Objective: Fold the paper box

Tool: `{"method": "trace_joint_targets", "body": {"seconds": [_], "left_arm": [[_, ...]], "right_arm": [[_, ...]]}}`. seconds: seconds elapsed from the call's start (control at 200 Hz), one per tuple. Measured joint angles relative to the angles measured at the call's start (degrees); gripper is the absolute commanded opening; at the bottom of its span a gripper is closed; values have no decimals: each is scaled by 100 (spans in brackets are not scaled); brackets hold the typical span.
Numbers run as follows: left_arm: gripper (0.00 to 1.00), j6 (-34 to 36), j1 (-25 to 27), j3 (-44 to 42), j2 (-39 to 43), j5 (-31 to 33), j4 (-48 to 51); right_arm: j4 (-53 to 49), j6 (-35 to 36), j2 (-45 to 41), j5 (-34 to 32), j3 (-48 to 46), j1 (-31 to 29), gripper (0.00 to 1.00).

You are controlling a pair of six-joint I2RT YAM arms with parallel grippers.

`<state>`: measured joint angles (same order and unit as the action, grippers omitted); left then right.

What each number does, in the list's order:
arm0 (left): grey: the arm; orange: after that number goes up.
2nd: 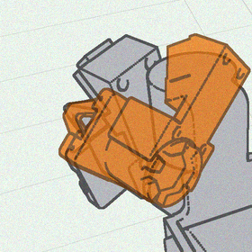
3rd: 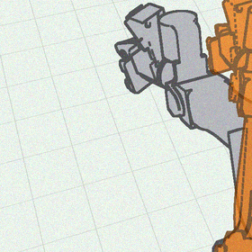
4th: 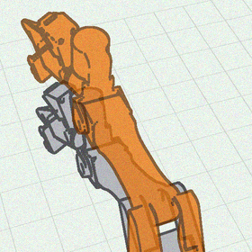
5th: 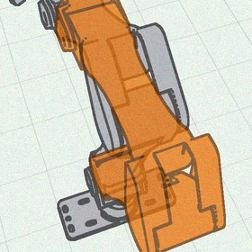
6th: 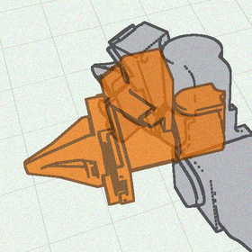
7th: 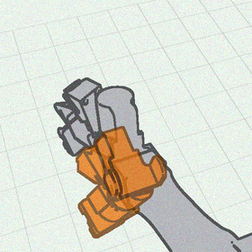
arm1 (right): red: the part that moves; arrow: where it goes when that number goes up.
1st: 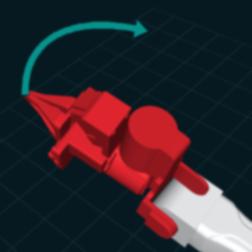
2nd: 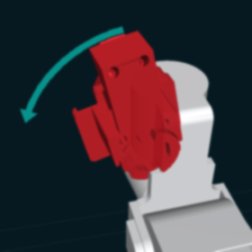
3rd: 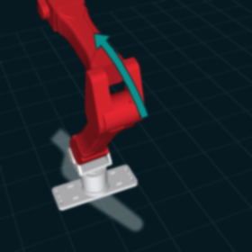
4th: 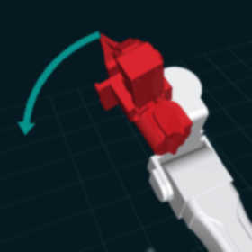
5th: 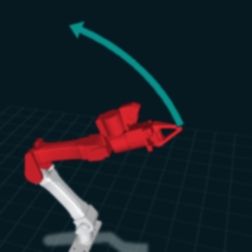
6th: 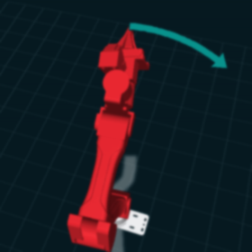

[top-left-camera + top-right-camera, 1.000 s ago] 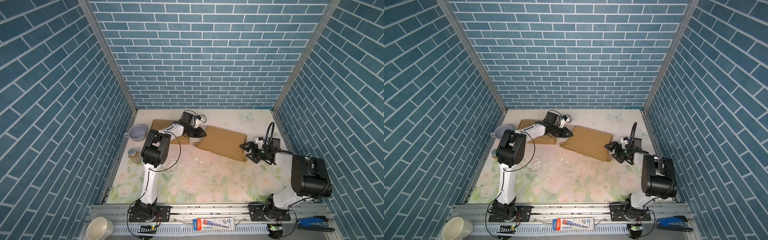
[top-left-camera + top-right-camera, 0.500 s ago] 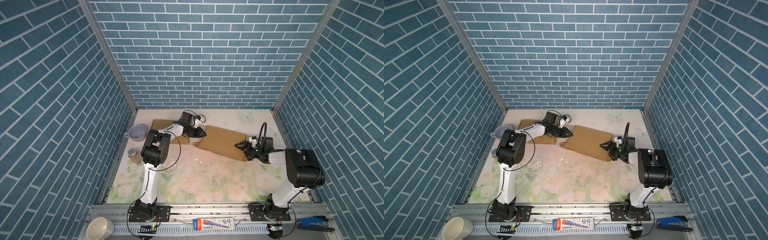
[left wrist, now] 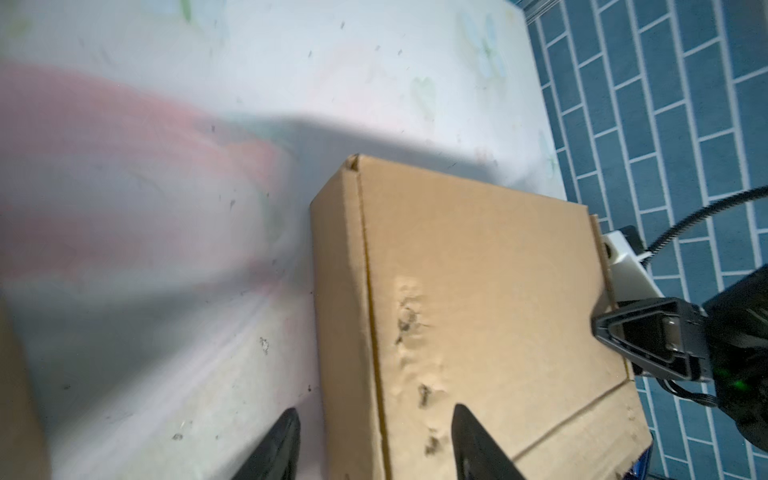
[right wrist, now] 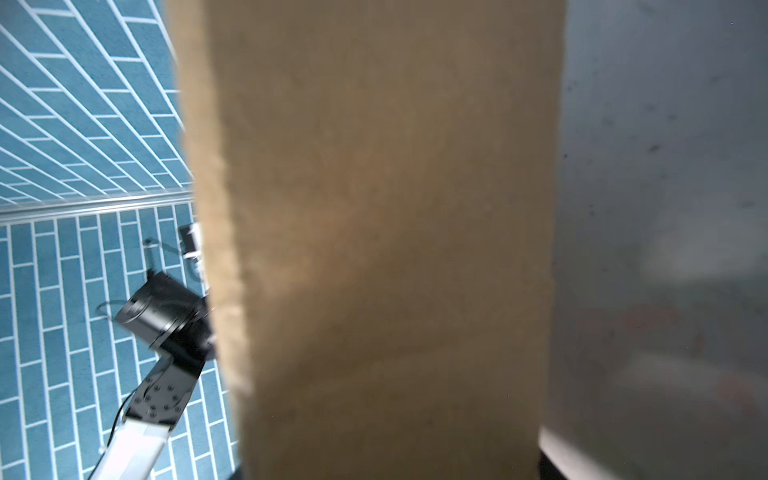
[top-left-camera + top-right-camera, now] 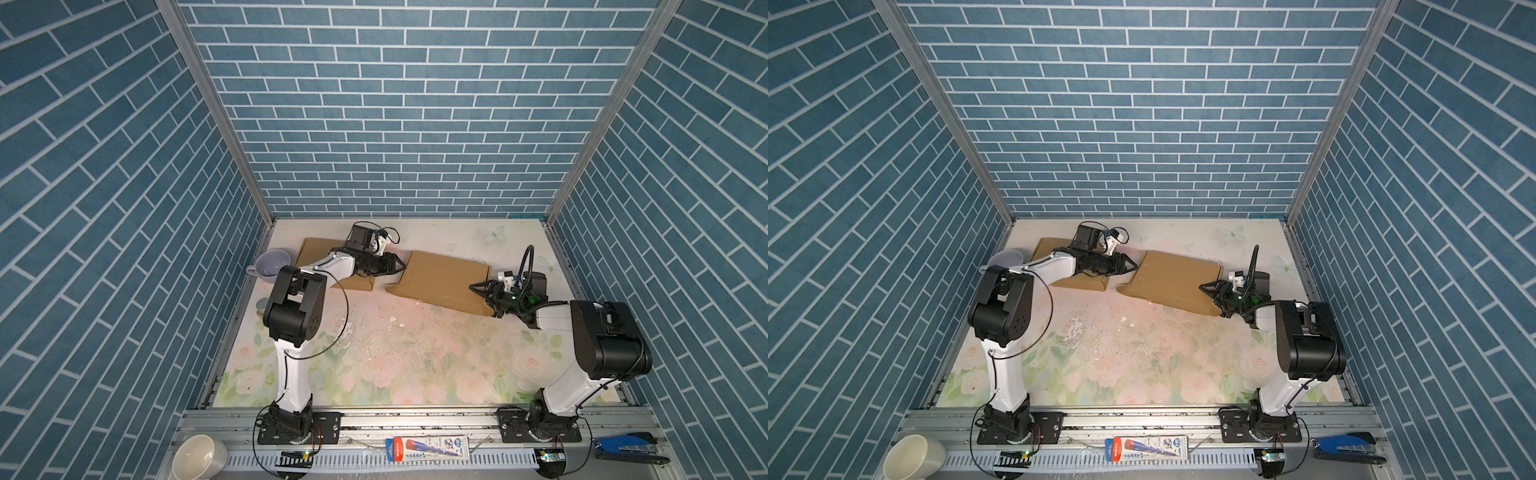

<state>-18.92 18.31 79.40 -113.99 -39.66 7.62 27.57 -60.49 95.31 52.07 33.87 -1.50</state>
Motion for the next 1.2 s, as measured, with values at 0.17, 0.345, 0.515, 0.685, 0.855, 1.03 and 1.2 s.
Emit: {"method": "trace_joint_targets", "body": {"seconds": [0.17, 0.345, 0.515, 0.685, 0.855, 1.03, 1.2], "left_arm": [[64, 551, 146, -391, 1058, 313, -332], [72, 2581, 1093, -1008, 2085, 1032, -446], [75, 4450, 2065, -1311, 2393, 1416, -448], [76, 5633, 2441, -1311, 2238, 1869, -328], [76, 6371, 2691, -1314, 2039, 2332, -326], [76, 6819, 2820, -1375, 1939, 2651, -339], [75, 7180, 2951, -1665, 1939, 3058, -645]], "right_arm": [[-385, -264, -177, 98, 166, 13, 57], [-599, -654, -302, 289, 280, 26, 53], [-796, -964, -446, 428, 315, 33, 51], [-1016, -1198, -612, 525, 315, 52, 49], [-1300, -1429, -887, 599, 315, 55, 49], [-1534, -1596, -1165, 730, 315, 79, 48], [-1808, -1729, -1327, 863, 391, 81, 48]]}}
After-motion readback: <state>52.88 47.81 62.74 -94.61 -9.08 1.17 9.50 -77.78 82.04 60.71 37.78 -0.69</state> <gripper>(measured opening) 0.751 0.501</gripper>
